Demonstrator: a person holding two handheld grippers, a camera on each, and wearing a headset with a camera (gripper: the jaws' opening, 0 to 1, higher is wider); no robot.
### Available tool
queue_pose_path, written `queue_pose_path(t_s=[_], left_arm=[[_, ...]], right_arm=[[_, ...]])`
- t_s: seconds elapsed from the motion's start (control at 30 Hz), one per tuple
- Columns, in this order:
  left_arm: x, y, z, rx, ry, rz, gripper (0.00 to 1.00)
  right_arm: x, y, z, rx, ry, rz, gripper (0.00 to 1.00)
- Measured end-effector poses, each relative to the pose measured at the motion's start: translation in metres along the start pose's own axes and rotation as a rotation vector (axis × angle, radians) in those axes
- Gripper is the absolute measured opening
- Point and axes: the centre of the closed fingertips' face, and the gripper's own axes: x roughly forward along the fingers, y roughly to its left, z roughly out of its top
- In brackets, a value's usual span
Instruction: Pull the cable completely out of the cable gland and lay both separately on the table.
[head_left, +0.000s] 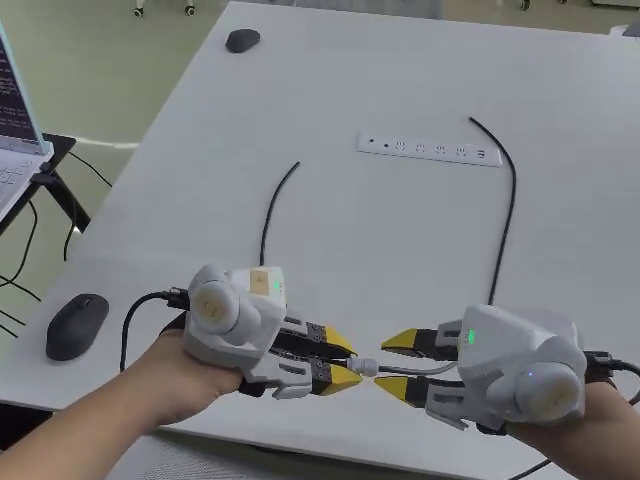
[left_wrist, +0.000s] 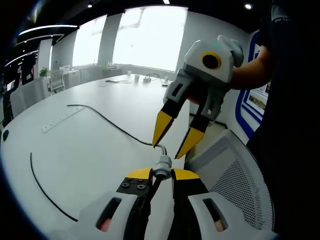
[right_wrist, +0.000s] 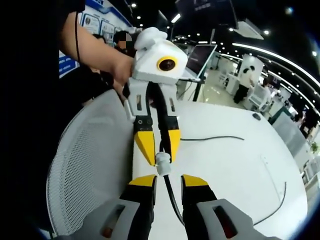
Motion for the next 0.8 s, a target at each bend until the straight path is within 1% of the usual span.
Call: queue_pose_path(t_s=[0.07,0.1,0.17,0.2,0.27,0.37,0.4,0.5,0.57,0.6,0.73,0.8], left_arm=[[0.000,0.002,0.002,0.015,-0.007,0.005,0.15],[-0.001,0.002,0.004,0.019,-0.010,0.006,0.15],[-0.001,0.003,0.006,0.027,-0.014,0.010,0.15],[0.000,0.003,0.007,0.029,-0.014,0.011,0.15],[0.000,0.004,0.008,0.029,-0.011,0.013,0.15],[0.000,0.006,0.009,0.026,-0.011,0.018,0.15],[0.000,0.007,0.011,0.031,-0.015,0.024,0.15],[0.000,0.008,0.013,0.029,-0.016,0.028,0.15],[0.001,0.010,0.013,0.037,-0.013,0.038,0.15],[0.001,0.010,0.013,0.036,-0.013,0.034,0.15],[0.002,0.011,0.016,0.038,-0.020,0.038,0.15],[0.003,0.012,0.016,0.037,-0.015,0.038,0.15]], right_arm=[[-0.002,0.001,-0.002,-0.012,0.004,-0.012,0.14],[-0.002,-0.002,-0.007,-0.015,0.031,-0.036,0.13],[-0.002,-0.006,-0.013,-0.006,0.063,-0.071,0.11],[-0.001,-0.007,-0.014,0.006,0.064,-0.080,0.10],[-0.002,-0.012,-0.014,0.017,0.059,-0.120,0.09],[-0.002,-0.015,-0.013,0.028,0.059,-0.151,0.09],[-0.002,-0.018,-0.013,0.024,0.066,-0.181,0.08],[0.000,-0.018,-0.010,0.016,0.061,-0.203,0.07],[0.003,-0.015,-0.008,0.015,0.063,-0.202,0.07],[0.002,-0.018,-0.007,0.008,0.062,-0.224,0.06],[0.003,-0.019,-0.008,-0.012,0.079,-0.251,0.03],[0.003,-0.018,-0.008,-0.038,0.085,-0.255,0.02]])
